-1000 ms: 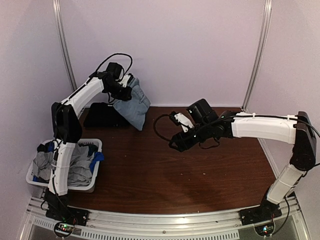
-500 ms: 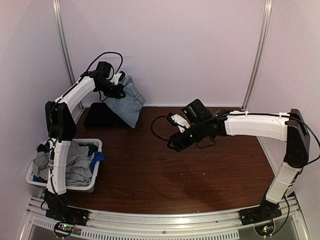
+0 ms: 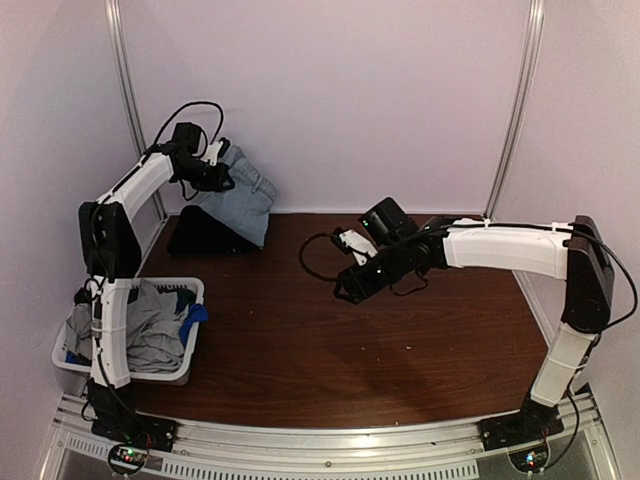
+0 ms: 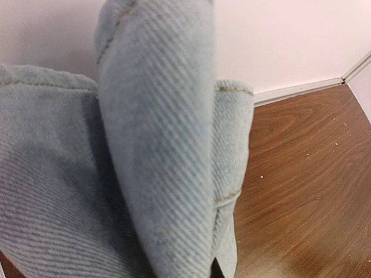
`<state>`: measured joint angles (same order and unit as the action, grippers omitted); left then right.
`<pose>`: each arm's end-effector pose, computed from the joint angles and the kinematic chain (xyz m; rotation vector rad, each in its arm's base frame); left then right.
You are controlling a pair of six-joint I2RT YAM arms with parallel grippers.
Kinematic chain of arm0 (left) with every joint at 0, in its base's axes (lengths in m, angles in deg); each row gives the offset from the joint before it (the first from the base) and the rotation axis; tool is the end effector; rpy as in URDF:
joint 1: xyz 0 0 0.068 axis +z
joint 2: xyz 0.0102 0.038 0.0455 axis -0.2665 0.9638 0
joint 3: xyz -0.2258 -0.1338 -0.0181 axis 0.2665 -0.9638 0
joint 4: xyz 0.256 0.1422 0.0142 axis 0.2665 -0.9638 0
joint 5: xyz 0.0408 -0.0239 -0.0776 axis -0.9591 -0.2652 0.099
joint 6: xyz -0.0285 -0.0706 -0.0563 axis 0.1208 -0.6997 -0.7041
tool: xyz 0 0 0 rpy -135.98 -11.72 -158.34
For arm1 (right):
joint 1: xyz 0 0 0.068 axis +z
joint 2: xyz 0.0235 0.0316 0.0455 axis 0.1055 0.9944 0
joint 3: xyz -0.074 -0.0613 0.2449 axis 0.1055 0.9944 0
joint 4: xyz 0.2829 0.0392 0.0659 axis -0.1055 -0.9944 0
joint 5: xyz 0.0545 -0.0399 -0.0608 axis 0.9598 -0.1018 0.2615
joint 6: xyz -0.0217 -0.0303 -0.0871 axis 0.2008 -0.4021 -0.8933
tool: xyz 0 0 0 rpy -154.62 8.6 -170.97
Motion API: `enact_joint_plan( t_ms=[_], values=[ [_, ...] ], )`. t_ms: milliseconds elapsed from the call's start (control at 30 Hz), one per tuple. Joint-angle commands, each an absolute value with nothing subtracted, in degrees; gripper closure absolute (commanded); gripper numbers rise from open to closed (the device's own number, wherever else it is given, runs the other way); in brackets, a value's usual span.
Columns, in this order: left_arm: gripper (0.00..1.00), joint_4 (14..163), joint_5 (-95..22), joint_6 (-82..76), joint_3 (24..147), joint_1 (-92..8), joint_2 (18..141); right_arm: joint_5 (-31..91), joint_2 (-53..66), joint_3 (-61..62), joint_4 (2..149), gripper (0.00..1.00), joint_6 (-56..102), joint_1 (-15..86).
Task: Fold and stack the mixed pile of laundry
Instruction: Place the square-folded skirt at the corner of the board.
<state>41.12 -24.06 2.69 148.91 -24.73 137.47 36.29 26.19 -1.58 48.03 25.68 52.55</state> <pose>0.5704 -0.1240 0.2632 0.2534 2.3132 -0.5570 0.2914 0.3373 0.1846 -0.9197 2.4026 0.7019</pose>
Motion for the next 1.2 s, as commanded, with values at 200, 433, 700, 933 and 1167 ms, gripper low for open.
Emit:
enact_joint_plan(
  t_ms=[200, 433, 700, 933, 1167],
  values=[
    [1.0, 47.7, -22.6, 5.7, 153.4, -18.6, 149.3, 35.2, 28.8, -7.1, 40.5, 0.36, 25.6, 52.0],
    [1.0, 48.5, -27.5, 8.0, 154.6, -16.6, 150.6, 36.1, 31.3, -9.9, 38.6, 0.36, 26.1, 52.0],
    [1.0, 49.8, -29.3, 12.7, 154.6, -16.0, 150.1, 36.1, 33.4, -12.9, 36.5, 0.37, 26.8, 52.0],
    [0.79, 53.5, -35.8, 11.3, 151.1, -14.9, 150.5, 35.9, 33.6, -13.7, 34.9, 0.36, 26.8, 52.0],
    [0.29, 48.8, -46.9, 7.5, 154.4, -14.2, 150.9, 34.1, 32.1, -13.3, 34.5, 0.25, 27.2, 51.9]
  ],
)
